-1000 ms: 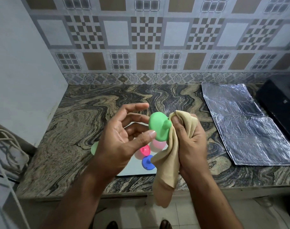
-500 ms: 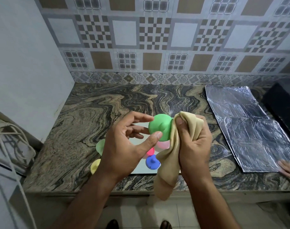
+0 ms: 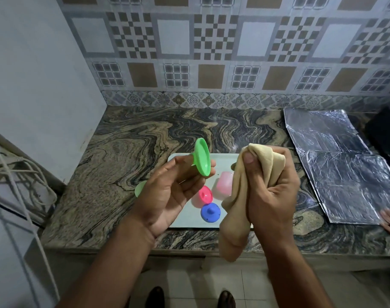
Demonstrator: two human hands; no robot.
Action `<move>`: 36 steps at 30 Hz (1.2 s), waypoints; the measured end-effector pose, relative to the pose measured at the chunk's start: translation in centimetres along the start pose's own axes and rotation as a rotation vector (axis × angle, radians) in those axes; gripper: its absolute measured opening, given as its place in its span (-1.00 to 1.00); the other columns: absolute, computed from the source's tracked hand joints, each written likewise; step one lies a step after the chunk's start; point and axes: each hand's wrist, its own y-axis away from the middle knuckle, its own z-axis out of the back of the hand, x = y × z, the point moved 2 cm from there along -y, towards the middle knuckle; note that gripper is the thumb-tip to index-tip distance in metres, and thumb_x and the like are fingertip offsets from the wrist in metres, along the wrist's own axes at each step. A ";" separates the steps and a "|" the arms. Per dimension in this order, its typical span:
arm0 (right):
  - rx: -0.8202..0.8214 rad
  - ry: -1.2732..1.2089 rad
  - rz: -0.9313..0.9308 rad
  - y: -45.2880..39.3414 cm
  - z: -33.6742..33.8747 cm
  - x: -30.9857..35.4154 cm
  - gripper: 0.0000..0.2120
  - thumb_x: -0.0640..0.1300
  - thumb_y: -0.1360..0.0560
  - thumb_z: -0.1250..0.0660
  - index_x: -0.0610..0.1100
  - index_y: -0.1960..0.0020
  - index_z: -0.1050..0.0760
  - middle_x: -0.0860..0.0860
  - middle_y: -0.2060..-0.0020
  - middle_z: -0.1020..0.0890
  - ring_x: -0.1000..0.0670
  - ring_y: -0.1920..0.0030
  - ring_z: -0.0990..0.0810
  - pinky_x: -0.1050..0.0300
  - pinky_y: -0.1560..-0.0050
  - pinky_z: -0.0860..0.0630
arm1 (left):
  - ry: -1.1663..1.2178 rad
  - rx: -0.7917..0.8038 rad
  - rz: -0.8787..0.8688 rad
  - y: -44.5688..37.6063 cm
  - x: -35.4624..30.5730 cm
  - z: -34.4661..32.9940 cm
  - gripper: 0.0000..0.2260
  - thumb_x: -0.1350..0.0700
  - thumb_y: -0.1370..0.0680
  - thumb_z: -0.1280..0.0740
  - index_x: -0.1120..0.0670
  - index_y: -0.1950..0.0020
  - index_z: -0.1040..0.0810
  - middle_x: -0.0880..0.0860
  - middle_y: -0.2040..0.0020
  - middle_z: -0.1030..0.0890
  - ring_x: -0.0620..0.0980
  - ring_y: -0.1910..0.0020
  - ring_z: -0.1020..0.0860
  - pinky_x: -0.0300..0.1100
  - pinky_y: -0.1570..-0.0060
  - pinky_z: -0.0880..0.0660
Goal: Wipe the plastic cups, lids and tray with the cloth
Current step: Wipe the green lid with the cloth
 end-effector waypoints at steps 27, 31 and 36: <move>0.061 0.177 -0.038 2.2 1.6 -2.9 -0.88 -0.11 -0.62 -0.45 0.04 0.01 -0.52 -0.22 0.20 -0.63 -0.13 0.24 -0.55 -0.21 0.22 -0.53 | -1.636 -0.513 -0.220 -7.3 -1.9 21.4 -0.83 0.02 -0.46 -0.58 0.00 0.07 -0.63 0.03 0.10 -0.70 0.09 0.11 -0.67 0.04 0.10 -0.65; 0.056 0.154 -0.048 2.5 1.5 -3.2 -0.89 -0.16 -0.60 -0.42 -0.15 -0.04 -0.52 0.10 0.25 -0.59 0.15 0.26 -0.53 0.21 0.22 -0.52 | -1.631 -0.499 -0.204 -7.5 -1.5 21.4 -0.83 0.03 -0.46 -0.57 -0.02 0.06 -0.62 0.03 0.10 -0.69 0.09 0.11 -0.66 0.07 0.10 -0.65; 0.057 0.164 -0.070 2.5 1.4 -3.2 -0.89 -0.14 -0.60 -0.42 -0.15 -0.04 -0.52 0.01 0.23 -0.58 0.15 0.26 -0.54 0.22 0.22 -0.53 | -1.632 -0.489 -0.207 -7.5 -1.3 21.4 -0.84 0.04 -0.46 -0.57 -0.03 0.08 -0.62 0.02 0.12 -0.68 0.08 0.13 -0.65 0.06 0.11 -0.65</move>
